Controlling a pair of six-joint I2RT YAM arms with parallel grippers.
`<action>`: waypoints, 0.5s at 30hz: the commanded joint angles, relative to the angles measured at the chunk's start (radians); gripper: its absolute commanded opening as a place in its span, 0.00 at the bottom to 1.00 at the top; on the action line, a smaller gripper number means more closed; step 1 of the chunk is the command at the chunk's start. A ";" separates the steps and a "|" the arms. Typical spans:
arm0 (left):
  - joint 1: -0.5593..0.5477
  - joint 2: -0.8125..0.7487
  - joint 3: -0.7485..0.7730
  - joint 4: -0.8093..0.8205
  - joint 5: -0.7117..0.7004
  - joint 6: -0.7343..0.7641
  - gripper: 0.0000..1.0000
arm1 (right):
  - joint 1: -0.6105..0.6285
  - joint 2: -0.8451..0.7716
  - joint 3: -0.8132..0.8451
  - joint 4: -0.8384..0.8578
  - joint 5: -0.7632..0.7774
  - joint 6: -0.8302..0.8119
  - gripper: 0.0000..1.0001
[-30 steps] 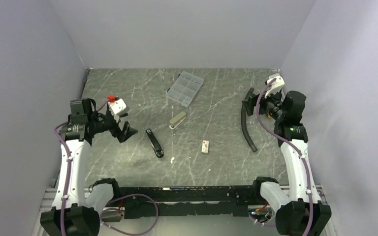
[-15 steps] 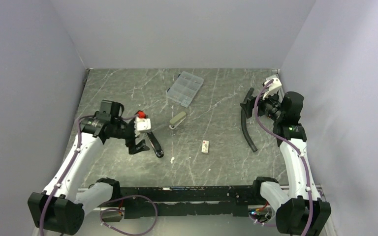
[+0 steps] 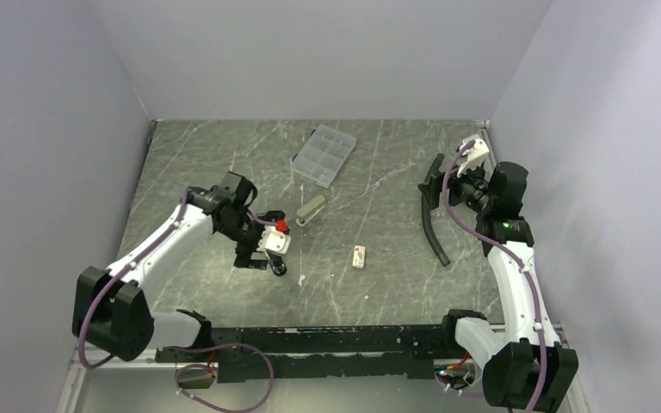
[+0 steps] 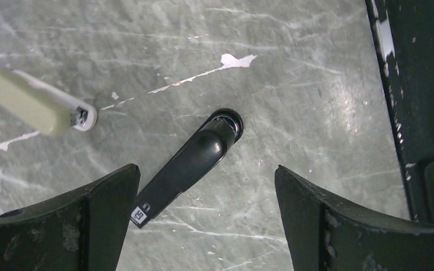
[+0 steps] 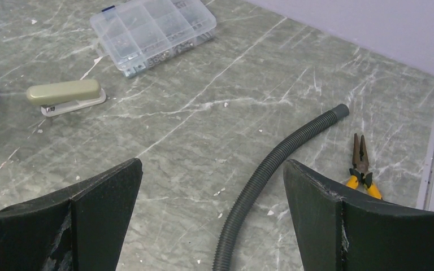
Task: Load the staples into the stapler
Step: Open the stapler at the center of the board.
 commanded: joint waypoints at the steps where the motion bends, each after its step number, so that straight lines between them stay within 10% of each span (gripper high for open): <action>1: -0.061 0.074 0.064 -0.077 -0.080 0.226 0.93 | -0.001 -0.004 -0.001 0.044 -0.028 -0.023 1.00; 15: -0.182 0.278 0.064 0.006 -0.246 0.247 0.68 | -0.001 -0.016 -0.006 0.037 -0.038 -0.039 1.00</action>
